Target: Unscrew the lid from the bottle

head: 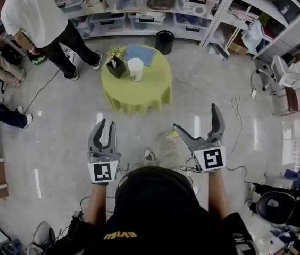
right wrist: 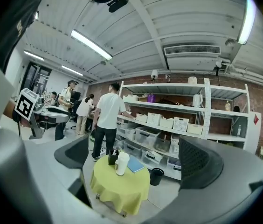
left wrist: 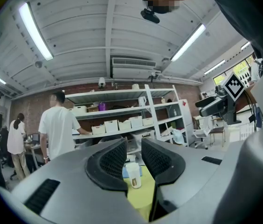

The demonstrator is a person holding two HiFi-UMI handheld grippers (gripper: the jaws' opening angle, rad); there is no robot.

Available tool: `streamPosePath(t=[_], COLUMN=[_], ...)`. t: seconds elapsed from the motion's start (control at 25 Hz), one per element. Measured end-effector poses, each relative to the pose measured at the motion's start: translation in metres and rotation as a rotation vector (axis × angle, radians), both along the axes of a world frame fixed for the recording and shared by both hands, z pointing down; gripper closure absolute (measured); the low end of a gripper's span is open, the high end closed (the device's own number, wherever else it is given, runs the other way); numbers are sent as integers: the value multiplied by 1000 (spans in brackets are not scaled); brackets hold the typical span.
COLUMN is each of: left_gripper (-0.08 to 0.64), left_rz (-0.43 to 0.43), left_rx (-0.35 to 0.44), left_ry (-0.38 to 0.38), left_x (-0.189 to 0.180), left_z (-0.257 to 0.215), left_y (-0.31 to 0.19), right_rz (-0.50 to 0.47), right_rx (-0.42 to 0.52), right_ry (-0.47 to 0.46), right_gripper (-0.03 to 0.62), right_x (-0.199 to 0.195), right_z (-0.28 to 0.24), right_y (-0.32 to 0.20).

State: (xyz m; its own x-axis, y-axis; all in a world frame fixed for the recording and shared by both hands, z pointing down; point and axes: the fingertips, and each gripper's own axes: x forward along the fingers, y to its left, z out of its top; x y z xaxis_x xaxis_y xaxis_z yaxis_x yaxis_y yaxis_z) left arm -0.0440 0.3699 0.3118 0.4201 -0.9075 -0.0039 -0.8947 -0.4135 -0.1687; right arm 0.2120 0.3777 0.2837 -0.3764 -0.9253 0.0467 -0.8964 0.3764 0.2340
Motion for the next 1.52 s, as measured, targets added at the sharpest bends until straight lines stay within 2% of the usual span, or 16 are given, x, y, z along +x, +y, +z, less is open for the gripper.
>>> streamPosePath(t=[0.12,0.28,0.56,0.76,1.0,1.16,1.28,1.4,1.52], left_gripper=[468,468,459,417,400,387,373,371,368], left_rz=[22,52,109,111,84,49,5,-25,-35], left_rx=[2,-41,-44,-58,-93,-99,-91,-124,-168], left_ry=[-2,27,8,-63,-119,-142,-127,-163,-193], left_x=[2,11,37,44,38,39,35,34,40], left_z=[5,14,33,39,37,23,8,11,26], left_y=[-3,-10,-39,-64,-110,-148,-172,-185,-202], right_rz=[7,22,51,7,-106,-145,-201,-269,-288], right_rx=[-8,-45,-149,-177,-191,-237,-240,-234,-266], right_ry=[25,70,38,15,18,-17,-32,-15,-38], right_gripper=[21,21,21,21,21,21,21,21,21], right_x=[-2,1,14,10,-17,-25,-36,-42,-39], right_z=[0,10,42,52,58,57,56,61,70], right_y=[8,19,6,-41,-118,-166,-201,-223,-244])
